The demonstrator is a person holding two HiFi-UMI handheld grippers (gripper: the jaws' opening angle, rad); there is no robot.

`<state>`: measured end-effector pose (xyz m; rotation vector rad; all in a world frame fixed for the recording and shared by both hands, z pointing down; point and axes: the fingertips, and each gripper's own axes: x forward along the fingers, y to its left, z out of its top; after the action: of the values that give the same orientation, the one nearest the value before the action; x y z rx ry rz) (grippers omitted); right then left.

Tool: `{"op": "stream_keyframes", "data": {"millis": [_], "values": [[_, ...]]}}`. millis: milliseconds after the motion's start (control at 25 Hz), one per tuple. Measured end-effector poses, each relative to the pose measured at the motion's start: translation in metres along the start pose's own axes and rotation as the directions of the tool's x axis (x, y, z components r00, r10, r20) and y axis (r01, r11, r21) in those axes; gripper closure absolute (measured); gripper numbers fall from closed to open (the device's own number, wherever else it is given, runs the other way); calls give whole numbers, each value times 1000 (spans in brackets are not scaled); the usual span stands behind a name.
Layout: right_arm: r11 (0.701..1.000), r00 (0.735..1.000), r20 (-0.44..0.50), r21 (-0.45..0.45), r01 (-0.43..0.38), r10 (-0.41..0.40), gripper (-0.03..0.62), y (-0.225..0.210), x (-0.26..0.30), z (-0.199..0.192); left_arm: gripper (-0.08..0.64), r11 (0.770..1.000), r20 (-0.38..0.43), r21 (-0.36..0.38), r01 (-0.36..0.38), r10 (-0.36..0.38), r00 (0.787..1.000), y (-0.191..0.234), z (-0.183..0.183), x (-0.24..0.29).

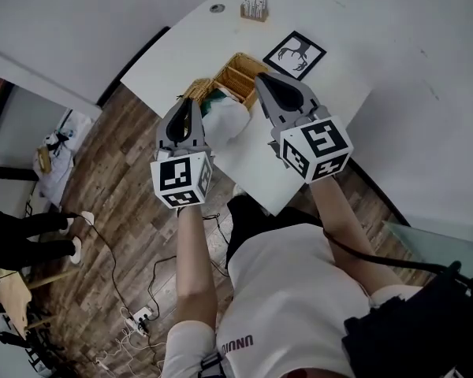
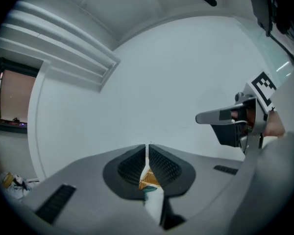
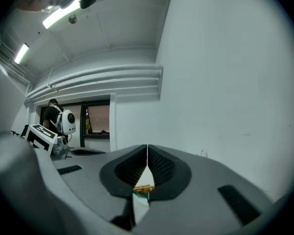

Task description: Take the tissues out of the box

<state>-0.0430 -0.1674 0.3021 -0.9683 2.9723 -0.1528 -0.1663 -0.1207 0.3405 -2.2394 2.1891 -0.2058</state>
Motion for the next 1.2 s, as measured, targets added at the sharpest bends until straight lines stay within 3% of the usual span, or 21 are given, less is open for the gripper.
{"op": "stream_keyframes", "data": {"millis": [320,520,640,880,1080,1200], "values": [[998,997,-38,23,63,-63,572,-12,27,-14,532,994,-80,-1,107,-107,991,8,-27,31],[994,993,-63,28,105,-103,572,-20,37,-23,421,975,-192,-11,221,-219,957,4,-57,53],[991,989,-77,33,130,-127,572,-26,42,-28,375,953,-284,-19,301,-294,913,-3,-79,63],[984,981,-99,43,171,-166,572,-36,49,-38,348,896,-464,-44,443,-411,785,-15,-121,73],[979,975,-114,50,196,-189,572,-42,55,-45,350,859,-533,-77,506,-465,707,-20,-140,79],[977,972,-128,52,208,-200,572,-45,58,-50,350,847,-579,-60,529,-461,673,-21,-151,83]]}}
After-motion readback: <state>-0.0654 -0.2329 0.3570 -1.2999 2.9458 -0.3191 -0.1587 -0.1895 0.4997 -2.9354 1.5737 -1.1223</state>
